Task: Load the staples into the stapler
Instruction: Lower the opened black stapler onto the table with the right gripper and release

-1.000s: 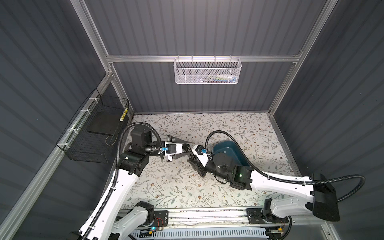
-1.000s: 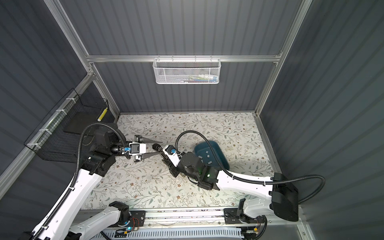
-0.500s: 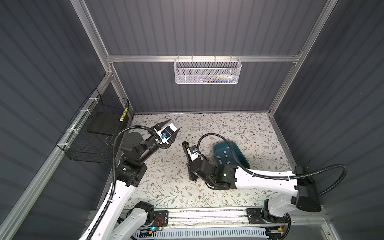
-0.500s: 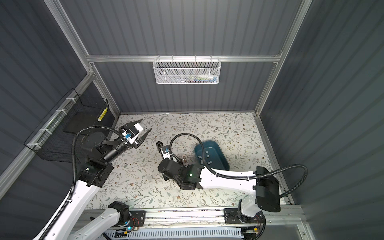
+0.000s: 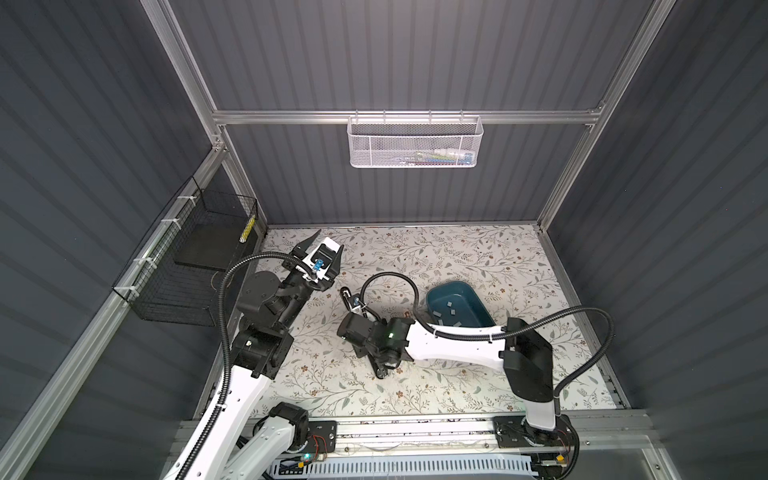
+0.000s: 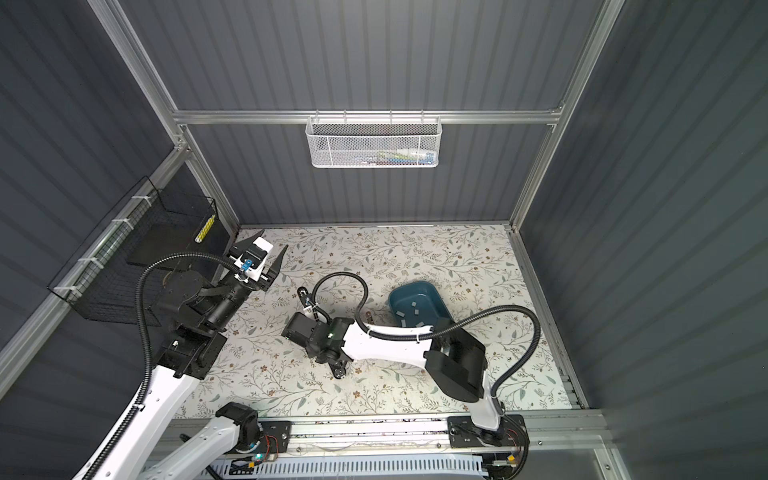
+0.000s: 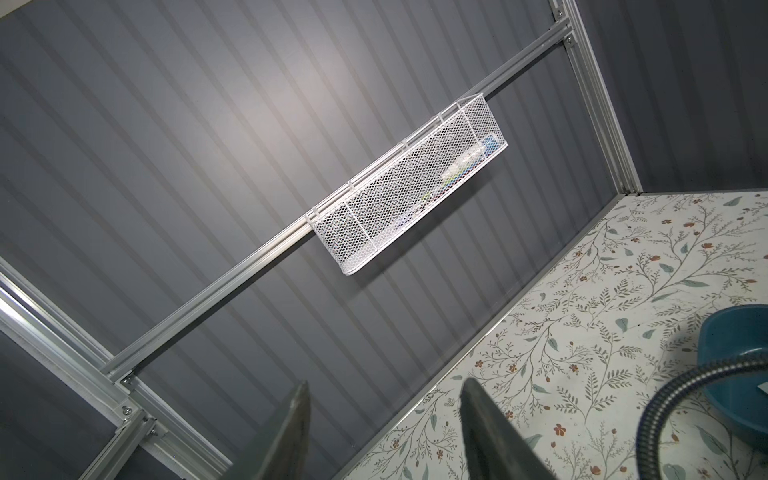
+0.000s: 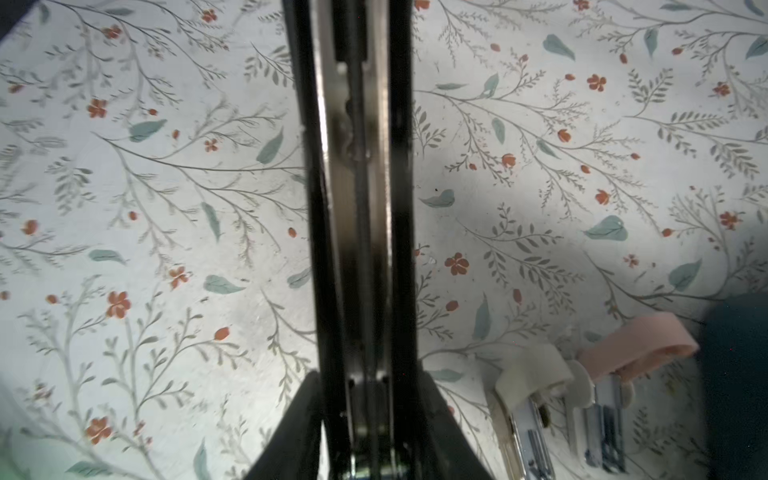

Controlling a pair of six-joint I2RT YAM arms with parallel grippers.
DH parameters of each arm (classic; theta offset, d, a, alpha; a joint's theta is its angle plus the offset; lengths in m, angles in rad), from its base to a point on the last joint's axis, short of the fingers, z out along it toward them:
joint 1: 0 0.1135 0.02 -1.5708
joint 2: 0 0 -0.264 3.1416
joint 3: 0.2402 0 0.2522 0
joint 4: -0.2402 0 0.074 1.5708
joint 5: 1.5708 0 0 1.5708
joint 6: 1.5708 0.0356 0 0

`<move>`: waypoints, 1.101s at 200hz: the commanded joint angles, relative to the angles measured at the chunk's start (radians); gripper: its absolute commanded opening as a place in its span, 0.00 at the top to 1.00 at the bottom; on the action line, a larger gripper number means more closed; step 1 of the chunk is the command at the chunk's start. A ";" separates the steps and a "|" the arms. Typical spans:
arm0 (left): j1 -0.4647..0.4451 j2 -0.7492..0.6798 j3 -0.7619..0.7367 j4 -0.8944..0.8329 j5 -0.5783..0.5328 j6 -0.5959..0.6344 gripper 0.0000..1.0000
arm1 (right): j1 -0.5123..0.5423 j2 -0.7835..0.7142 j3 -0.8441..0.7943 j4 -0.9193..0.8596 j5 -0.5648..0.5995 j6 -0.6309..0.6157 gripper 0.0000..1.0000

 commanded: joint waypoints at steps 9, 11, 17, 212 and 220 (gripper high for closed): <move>0.004 0.001 0.007 0.017 -0.014 -0.013 0.42 | -0.045 0.081 0.088 -0.074 -0.042 0.007 1.00; 0.004 0.001 0.008 0.017 -0.014 -0.014 0.42 | -0.047 0.085 0.089 -0.072 -0.046 0.009 1.00; 0.004 0.002 0.009 0.015 -0.013 -0.013 0.42 | -0.054 0.096 0.087 -0.064 -0.055 0.009 1.00; 0.004 0.214 0.262 -0.151 -0.067 -0.377 0.01 | -0.098 0.017 -0.074 0.177 -0.170 -0.022 0.53; 0.004 0.239 0.312 -0.200 -0.077 -0.411 0.01 | -0.097 -0.006 -0.089 0.181 -0.164 -0.024 0.50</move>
